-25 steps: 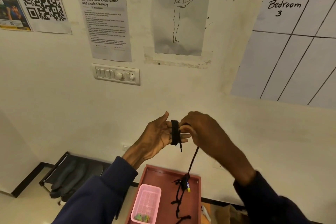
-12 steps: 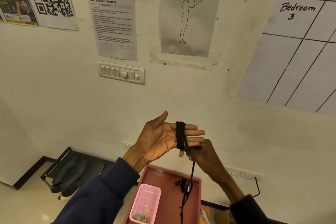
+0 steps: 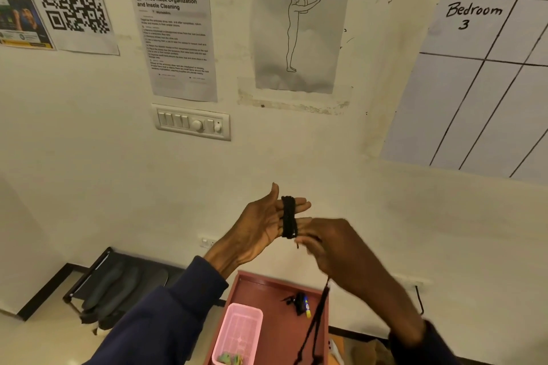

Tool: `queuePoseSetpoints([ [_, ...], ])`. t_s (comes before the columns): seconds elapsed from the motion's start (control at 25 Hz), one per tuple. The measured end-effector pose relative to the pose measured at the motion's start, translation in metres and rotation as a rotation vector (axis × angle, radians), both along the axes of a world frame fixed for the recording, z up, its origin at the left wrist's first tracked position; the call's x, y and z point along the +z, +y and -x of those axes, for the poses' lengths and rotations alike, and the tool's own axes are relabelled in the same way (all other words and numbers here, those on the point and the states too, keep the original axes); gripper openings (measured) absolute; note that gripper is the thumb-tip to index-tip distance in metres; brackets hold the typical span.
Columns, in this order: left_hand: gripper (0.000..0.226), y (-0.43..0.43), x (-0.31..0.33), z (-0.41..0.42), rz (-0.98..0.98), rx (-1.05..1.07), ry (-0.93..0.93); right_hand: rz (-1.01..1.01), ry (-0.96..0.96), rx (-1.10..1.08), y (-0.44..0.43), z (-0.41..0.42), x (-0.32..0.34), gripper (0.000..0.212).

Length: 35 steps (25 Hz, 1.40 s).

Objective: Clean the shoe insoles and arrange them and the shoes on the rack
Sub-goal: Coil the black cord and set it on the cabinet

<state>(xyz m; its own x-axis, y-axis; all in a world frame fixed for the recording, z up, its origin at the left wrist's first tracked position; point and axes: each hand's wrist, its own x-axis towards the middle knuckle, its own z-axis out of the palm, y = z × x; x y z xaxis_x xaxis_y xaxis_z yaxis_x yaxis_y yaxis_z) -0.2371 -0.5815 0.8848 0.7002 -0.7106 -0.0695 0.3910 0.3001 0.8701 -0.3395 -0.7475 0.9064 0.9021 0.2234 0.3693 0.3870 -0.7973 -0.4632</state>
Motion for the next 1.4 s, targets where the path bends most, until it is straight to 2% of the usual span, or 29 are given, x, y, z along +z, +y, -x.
queuePoseSetpoints([
  [0.12, 0.065, -0.006, -0.002, 0.014, -0.082, -0.026, -0.035, 0.243, -0.118, 0.011, -0.011, -0.028, 0.031, 0.017],
  [0.2, 0.073, -0.008, -0.001, 0.017, -0.088, -0.094, -0.035, 0.239, -0.197, 0.079, -0.023, -0.049, 0.038, 0.015],
  [0.32, 0.087, -0.001, 0.001, 0.017, -0.029, -0.148, 0.012, -0.055, -0.18, 0.086, -0.039, -0.067, 0.023, 0.01],
  [0.4, 0.09, 0.004, 0.002, 0.018, 0.081, -0.171, 0.093, -0.316, -0.069, 0.019, -0.037, -0.064, 0.004, 0.013],
  [0.52, 0.089, 0.008, -0.004, 0.017, 0.115, -0.183, 0.117, -0.704, 0.086, -0.088, -0.029, -0.047, -0.029, 0.018],
  [0.72, 0.088, 0.007, -0.006, 0.017, 0.177, -0.263, 0.15, -1.045, 0.325, -0.02, -0.027, -0.04, -0.043, 0.025],
  [0.88, 0.09, 0.0, 0.0, 0.016, 0.23, -0.303, 0.201, -1.07, 0.409, 0.029, -0.035, -0.043, -0.052, 0.026],
  [1.04, 0.087, -0.013, -0.001, 0.013, 0.347, -0.223, 0.271, -1.118, 0.308, -0.023, -0.023, -0.036, -0.074, 0.017],
  [1.12, 0.084, -0.019, -0.005, 0.007, 0.378, -0.121, 0.283, -1.037, 0.253, -0.04, -0.014, -0.03, -0.079, 0.018],
  [1.28, 0.079, -0.03, -0.014, -0.006, 0.313, 0.054, 0.274, -0.905, 0.235, -0.124, -0.015, -0.033, -0.086, 0.018],
  [1.4, 0.077, -0.04, -0.018, -0.017, 0.274, 0.096, 0.289, -0.828, 0.248, -0.172, -0.027, -0.046, -0.091, 0.02],
])
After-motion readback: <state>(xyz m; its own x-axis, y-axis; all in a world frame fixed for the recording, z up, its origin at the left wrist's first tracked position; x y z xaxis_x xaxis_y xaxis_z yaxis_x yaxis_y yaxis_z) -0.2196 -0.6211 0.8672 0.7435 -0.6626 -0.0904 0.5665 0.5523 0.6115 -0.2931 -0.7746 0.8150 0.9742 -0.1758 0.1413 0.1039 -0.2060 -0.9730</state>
